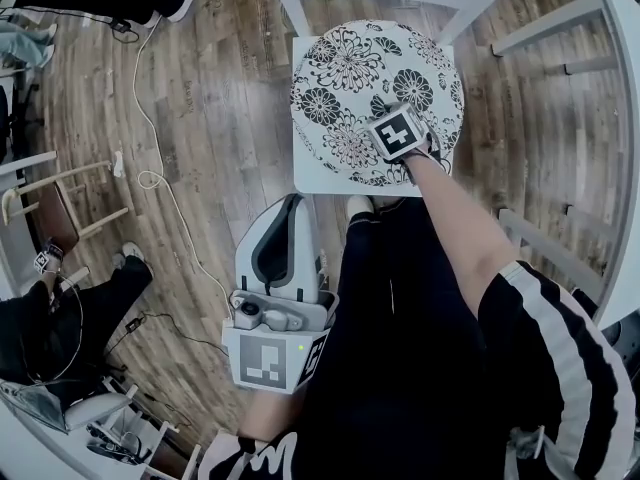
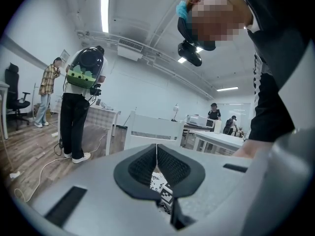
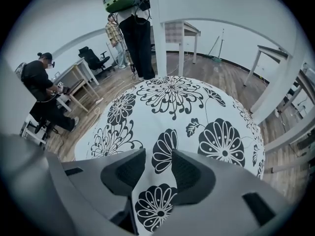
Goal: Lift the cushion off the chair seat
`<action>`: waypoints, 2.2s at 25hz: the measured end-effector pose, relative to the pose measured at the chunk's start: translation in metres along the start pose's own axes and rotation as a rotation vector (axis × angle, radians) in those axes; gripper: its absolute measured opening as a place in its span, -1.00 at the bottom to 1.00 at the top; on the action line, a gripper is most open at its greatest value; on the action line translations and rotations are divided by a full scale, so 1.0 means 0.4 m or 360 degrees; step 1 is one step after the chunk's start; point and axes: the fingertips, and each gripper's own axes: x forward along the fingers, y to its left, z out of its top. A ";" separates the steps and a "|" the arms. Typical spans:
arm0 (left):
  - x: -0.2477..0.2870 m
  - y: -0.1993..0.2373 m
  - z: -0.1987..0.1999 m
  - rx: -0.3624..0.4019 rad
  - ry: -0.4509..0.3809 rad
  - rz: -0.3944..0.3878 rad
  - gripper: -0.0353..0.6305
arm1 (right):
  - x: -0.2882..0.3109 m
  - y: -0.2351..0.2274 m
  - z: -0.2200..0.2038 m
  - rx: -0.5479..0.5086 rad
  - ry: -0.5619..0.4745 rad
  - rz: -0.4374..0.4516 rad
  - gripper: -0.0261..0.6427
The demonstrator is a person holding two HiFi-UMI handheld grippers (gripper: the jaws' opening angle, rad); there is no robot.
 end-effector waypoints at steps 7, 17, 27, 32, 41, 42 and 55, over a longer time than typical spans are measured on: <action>0.007 0.016 -0.010 -0.0025 0.0038 0.0016 -0.88 | 0.020 0.017 -0.036 -0.0066 0.0120 0.0048 -0.45; 0.016 0.026 0.002 -0.0012 0.0013 0.0016 -0.87 | 0.029 0.017 -0.039 -0.0138 0.0165 0.0006 -0.45; 0.019 0.030 0.003 -0.0019 0.0004 0.0022 -0.87 | 0.025 0.015 -0.037 -0.0140 0.0130 -0.0043 -0.54; 0.027 0.019 0.009 -0.0046 -0.0015 0.0012 -0.87 | 0.027 0.014 -0.047 -0.0202 0.0117 -0.0077 -0.79; 0.019 0.028 0.015 -0.0037 -0.0024 0.0018 -0.87 | 0.025 0.017 -0.045 -0.0192 0.0118 -0.0094 -0.81; 0.019 0.030 0.017 -0.0037 -0.0028 0.0019 -0.87 | 0.023 0.016 -0.043 -0.0189 0.0114 -0.0097 -0.82; 0.013 0.034 0.036 -0.0005 -0.0032 0.0007 -0.87 | -0.045 0.005 -0.001 -0.0170 -0.0035 -0.0148 -0.83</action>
